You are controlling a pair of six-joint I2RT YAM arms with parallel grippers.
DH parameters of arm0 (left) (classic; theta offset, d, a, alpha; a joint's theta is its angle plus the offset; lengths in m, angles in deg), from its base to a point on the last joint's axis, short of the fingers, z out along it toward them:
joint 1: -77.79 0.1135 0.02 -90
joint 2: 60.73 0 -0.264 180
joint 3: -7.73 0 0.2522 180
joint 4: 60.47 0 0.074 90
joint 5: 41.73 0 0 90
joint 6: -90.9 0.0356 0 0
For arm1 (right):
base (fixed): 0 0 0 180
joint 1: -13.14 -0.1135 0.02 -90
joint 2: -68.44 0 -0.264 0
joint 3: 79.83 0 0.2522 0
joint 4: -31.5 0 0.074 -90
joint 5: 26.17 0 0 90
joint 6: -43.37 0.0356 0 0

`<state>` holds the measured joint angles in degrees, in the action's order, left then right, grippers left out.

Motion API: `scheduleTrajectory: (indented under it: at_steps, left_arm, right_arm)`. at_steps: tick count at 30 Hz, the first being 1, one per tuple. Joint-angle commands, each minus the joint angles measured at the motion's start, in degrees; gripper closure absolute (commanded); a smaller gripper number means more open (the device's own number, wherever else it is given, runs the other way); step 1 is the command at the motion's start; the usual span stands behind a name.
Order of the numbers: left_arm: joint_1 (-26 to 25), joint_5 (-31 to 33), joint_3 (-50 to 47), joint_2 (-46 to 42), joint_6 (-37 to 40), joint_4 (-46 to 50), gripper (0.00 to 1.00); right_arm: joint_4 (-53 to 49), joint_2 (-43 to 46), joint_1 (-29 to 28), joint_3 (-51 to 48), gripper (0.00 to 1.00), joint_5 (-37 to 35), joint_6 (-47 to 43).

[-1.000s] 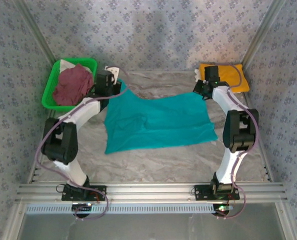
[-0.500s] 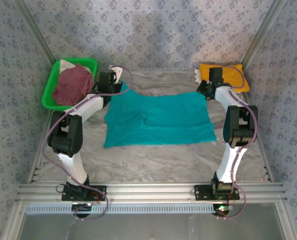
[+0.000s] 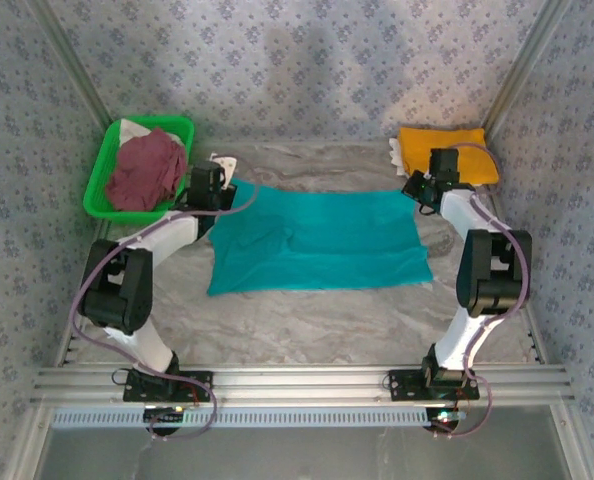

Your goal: Fold and stack the t-shirts

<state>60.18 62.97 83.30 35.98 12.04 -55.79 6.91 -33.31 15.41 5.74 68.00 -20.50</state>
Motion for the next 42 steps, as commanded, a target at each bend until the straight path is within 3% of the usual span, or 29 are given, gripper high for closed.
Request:
scheduleTrajectory:
  at_steps: [1,8,37,38,39,41,42]
  left_arm:
    - [0.13,2.04,-1.46,-2.58,-2.28,-0.49,1.00]
    - [-0.54,3.43,-6.05,-7.06,-7.07,2.84,1.00]
    - [-3.57,6.03,-12.88,-13.46,-13.78,12.59,1.00]
    - [-3.79,6.02,-12.94,-13.82,-14.19,13.49,0.98]
    - [-4.20,5.83,-13.11,-14.42,-14.68,14.65,0.89]
    - [-5.15,5.23,-13.97,-15.91,-15.41,16.19,0.80]
    - [-5.69,5.01,-14.36,-16.90,-16.00,17.30,0.77]
  right_arm:
    - [1.24,2.18,0.55,-2.70,1.00,1.36,-0.69]
    - [1.43,5.66,0.79,-9.24,1.00,-0.64,-0.01]
    - [-1.00,15.63,1.24,-20.47,1.00,-4.22,3.53]
    - [-1.21,15.75,1.28,-20.80,1.00,-4.23,3.55]
    - [-1.65,15.84,1.33,-21.01,1.00,-4.63,3.76]
    - [-2.53,16.46,1.34,-21.73,0.89,-5.30,4.11]
    - [-3.17,17.02,1.37,-22.10,0.74,-5.31,4.35]
